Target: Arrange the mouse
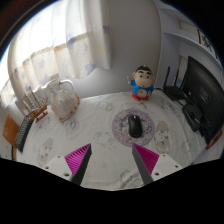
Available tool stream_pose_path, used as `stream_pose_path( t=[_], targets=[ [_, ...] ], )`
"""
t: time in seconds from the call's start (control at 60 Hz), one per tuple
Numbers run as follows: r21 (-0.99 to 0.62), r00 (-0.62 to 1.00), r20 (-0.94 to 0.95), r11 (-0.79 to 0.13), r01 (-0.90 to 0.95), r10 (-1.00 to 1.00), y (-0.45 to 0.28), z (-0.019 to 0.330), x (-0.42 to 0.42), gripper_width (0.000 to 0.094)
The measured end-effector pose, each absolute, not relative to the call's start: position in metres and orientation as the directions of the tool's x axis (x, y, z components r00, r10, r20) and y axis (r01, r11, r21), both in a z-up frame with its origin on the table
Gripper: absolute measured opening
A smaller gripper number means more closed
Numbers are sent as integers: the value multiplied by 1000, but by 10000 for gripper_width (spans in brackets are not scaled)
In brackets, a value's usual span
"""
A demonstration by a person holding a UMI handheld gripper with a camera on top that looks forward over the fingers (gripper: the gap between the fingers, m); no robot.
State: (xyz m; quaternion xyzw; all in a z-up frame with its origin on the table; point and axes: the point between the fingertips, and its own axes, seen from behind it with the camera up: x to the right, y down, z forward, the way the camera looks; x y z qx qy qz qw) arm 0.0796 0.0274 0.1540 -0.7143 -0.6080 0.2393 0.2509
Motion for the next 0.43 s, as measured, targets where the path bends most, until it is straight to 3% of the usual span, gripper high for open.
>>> stream_pose_path(
  t=[0.433],
  targets=[
    [-661, 86, 6, -61, 748, 996, -5, 166, 93, 852]
  ],
)
